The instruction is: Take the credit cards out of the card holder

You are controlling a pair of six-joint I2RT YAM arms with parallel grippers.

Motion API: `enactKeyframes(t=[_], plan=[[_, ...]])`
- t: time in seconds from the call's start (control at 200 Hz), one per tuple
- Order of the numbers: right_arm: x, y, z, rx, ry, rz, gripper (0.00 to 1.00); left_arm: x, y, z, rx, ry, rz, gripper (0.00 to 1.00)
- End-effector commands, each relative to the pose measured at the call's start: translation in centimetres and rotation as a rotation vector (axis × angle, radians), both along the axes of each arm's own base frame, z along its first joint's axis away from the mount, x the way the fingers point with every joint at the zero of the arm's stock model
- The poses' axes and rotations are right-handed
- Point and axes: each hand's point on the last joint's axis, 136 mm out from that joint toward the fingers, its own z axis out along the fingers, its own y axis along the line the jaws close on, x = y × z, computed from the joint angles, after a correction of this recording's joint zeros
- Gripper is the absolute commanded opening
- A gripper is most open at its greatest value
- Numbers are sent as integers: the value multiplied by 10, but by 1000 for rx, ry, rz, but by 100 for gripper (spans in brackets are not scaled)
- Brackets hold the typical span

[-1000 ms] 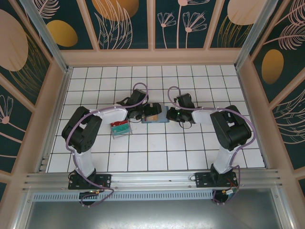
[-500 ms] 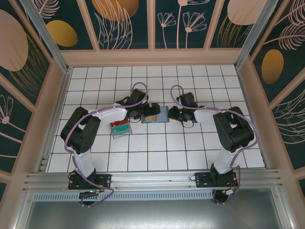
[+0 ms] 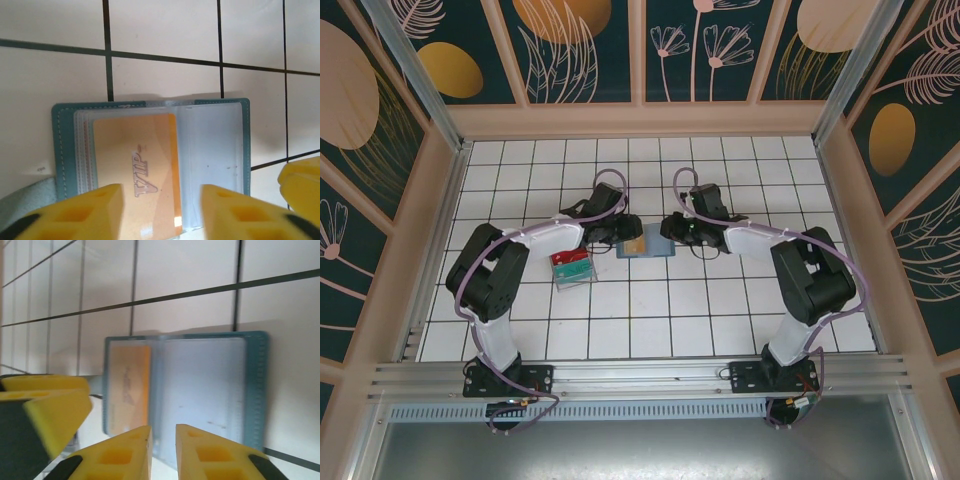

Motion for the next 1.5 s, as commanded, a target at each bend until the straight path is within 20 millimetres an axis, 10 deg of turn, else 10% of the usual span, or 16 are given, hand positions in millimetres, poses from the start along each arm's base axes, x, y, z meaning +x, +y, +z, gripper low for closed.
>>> enactKeyframes(t=[0.0, 0.225, 1.496], plan=[[2, 21, 8, 98, 20, 36, 19, 0, 4, -2, -20, 4, 10, 36], [-2, 36, -4, 136, 73, 77, 18, -4, 11, -16, 3, 32, 20, 11], [-5, 58, -41, 133, 167, 126, 7, -19, 13, -51, 21, 133, 12, 10]])
